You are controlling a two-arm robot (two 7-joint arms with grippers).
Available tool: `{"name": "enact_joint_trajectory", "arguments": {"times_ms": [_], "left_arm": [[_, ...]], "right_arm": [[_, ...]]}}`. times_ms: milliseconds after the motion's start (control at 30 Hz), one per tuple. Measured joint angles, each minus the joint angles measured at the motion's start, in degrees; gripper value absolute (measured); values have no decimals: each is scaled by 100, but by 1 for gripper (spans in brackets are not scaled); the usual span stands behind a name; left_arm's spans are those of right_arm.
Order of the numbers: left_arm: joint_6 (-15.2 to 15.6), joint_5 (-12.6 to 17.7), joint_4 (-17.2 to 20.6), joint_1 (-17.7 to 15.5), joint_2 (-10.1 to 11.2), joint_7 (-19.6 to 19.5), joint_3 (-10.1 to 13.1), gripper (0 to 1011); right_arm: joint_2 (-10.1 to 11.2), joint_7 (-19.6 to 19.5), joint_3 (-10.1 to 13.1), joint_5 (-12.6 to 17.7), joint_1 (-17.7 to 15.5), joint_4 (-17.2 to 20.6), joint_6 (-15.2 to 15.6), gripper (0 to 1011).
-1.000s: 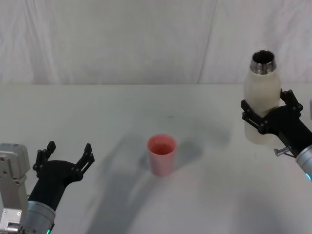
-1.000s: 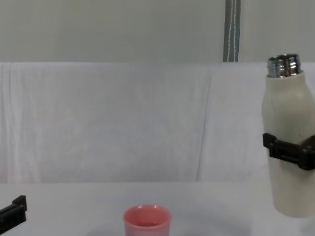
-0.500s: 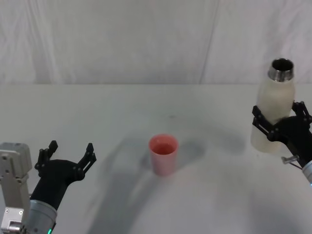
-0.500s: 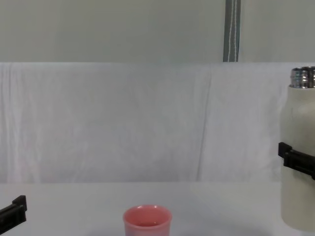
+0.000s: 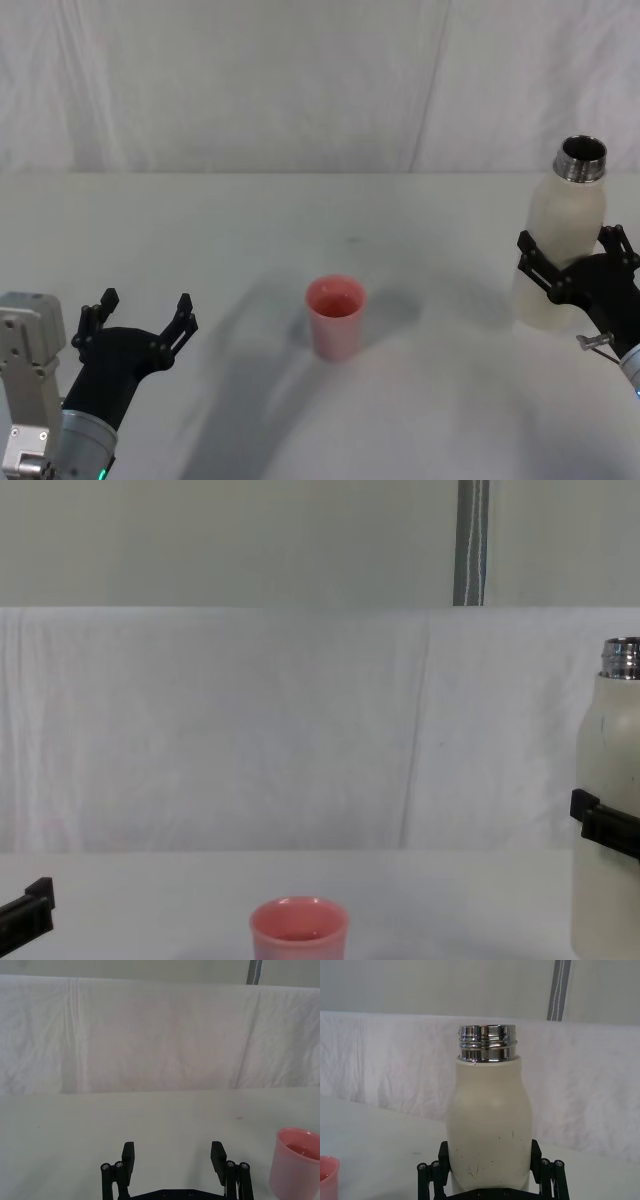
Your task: Grasp the thermos with one hand and pour water into the cup lid.
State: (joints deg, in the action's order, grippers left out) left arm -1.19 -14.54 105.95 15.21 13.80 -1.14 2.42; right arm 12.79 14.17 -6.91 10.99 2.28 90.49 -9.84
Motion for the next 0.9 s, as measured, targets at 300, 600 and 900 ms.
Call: {"name": "enact_joint_trajectory", "arguments": {"times_ms": [300, 600, 900], "left_arm": [[0, 0, 0, 0, 0, 0, 0, 1001], [0, 0, 0, 0, 0, 0, 0, 1001], [0, 0, 0, 0, 0, 0, 0, 1001]], "right_arm": [[-48, 60, 1, 163, -18, -108, -23, 950], [-75, 53, -10, 211, -13, -225, -18, 950], [-68, 32, -15, 186, -3, -318, -73, 950]]}}
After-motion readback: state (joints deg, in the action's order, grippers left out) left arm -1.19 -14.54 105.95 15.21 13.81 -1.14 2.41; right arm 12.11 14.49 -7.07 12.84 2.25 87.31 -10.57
